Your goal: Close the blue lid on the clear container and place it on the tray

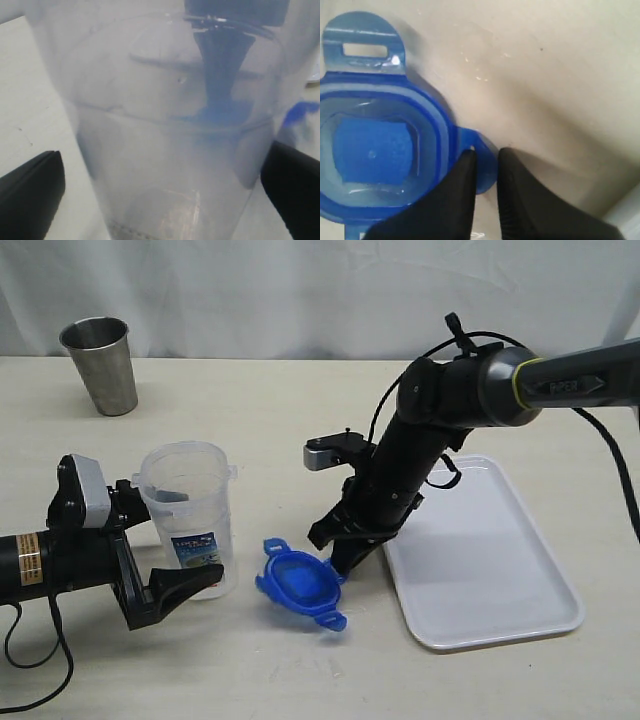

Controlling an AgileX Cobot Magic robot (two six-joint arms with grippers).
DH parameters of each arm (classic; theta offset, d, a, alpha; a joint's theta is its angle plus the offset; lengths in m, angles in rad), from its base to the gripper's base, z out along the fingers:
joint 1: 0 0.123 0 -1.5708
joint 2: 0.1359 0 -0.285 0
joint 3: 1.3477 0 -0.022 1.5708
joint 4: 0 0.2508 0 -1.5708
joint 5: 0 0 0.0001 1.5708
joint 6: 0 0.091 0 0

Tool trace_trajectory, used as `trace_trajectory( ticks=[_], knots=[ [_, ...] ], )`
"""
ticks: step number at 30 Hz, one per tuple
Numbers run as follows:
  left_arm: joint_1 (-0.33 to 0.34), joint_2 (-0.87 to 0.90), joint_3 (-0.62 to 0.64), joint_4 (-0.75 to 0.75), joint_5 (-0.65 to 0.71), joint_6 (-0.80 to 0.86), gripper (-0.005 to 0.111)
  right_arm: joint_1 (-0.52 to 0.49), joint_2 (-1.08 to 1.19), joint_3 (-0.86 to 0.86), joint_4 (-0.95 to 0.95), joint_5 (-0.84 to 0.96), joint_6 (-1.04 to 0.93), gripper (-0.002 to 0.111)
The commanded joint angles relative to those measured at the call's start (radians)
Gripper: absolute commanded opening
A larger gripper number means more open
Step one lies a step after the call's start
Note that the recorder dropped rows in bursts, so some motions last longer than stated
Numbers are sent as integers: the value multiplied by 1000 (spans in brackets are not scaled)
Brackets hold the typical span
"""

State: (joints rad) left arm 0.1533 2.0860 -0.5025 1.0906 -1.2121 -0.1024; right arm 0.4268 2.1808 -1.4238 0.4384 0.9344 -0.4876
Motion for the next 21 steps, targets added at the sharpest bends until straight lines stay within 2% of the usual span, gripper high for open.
trace_trajectory(
  ticks=[1,15,21],
  knots=[
    [2,2,0,-12,-9,2,105,5,-3,10,-31,4,-17,4],
    [2,2,0,-12,-9,2,105,5,-226,10,-31,-45,-17,4],
    [2,2,0,-12,-9,2,105,6,-335,10,-37,-127,-12,4]
  ],
)
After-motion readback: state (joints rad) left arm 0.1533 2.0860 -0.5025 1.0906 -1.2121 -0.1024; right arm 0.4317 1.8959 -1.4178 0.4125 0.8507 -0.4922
